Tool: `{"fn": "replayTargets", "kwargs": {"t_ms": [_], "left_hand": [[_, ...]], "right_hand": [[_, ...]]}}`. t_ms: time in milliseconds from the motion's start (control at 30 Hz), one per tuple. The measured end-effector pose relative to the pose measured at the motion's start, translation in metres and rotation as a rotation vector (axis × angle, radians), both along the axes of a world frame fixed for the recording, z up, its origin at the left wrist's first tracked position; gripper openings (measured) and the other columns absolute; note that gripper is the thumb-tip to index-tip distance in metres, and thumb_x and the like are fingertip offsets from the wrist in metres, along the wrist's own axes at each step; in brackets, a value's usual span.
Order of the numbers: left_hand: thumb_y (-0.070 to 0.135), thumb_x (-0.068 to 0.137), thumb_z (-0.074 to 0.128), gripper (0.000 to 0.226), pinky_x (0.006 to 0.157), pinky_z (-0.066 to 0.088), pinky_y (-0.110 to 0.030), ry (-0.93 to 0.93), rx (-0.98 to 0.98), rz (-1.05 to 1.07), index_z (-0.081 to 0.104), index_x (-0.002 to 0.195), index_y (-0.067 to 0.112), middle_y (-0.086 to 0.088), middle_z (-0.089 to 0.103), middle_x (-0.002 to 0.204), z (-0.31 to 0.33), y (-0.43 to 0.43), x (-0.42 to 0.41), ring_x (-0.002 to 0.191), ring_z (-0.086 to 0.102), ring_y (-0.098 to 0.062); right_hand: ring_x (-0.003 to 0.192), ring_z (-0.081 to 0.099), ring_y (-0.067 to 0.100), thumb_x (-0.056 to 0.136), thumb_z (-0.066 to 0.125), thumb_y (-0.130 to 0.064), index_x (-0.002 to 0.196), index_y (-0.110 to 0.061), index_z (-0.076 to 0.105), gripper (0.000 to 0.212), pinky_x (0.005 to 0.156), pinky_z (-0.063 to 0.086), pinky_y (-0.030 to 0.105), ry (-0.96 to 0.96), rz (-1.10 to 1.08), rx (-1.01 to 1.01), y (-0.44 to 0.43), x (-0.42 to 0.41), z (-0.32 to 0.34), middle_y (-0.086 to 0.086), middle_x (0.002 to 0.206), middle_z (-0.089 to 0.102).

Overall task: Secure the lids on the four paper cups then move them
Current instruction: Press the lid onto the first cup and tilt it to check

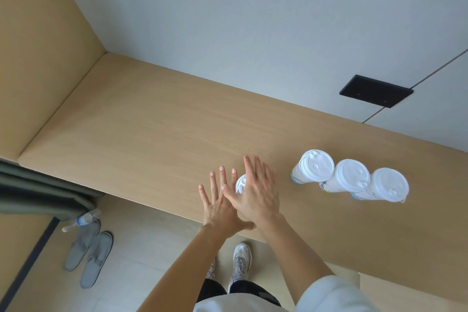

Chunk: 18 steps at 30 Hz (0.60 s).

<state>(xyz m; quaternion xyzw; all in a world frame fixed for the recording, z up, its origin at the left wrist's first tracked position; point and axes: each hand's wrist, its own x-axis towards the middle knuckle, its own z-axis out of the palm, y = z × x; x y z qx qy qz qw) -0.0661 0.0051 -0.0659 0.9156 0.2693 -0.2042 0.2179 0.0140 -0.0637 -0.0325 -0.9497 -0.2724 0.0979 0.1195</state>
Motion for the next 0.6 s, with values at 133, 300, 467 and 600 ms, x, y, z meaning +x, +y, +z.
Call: {"fn": "replayTargets", "kwargs": {"t_ms": [133,300,467,600], "left_hand": [[0.07,0.069,0.078,0.144,0.123,-0.005,-0.064,0.067,-0.097,-0.02,-0.034,0.153,0.036,-0.007,-0.044,0.161,0.017,0.007,0.011,0.151,-0.035,-0.035],[0.077,0.071,0.071,0.099,0.124,0.028,-0.049,-0.074,-0.667,0.256,0.023,0.155,0.053,0.001,0.03,0.167,0.039,0.023,-0.016,0.154,0.029,-0.028],[0.054,0.105,0.043,0.039,0.092,0.058,-0.046,-0.274,-0.888,0.605,0.071,0.121,0.032,0.001,0.074,0.124,0.085,0.04,-0.037,0.098,0.077,-0.028],[0.049,0.105,0.05,0.035,0.079,0.06,-0.041,-0.391,-0.876,0.576,0.079,0.107,0.029,0.003,0.08,0.105,0.13,0.04,-0.045,0.085,0.078,-0.033]], "right_hand": [[0.124,0.059,0.032,0.088,0.054,-0.057,0.15,-0.018,0.051,0.074,0.099,0.049,0.043,0.127,-0.132,0.082,-0.002,0.006,0.015,0.004,0.139,0.062],[0.12,0.062,0.018,0.082,0.071,-0.048,0.137,-0.024,0.062,0.061,0.095,0.046,0.031,0.526,-0.438,0.362,-0.025,0.019,0.029,-0.005,0.13,0.065],[0.085,0.069,0.025,0.066,0.073,-0.055,0.095,-0.017,0.067,0.048,0.075,0.048,0.035,1.067,-0.806,0.815,-0.054,0.022,0.046,0.006,0.093,0.068],[0.087,0.071,0.028,0.071,0.07,-0.051,0.098,-0.017,0.069,0.043,0.082,0.048,0.041,1.118,-0.753,0.937,-0.067,0.009,0.064,0.008,0.092,0.072]]}}
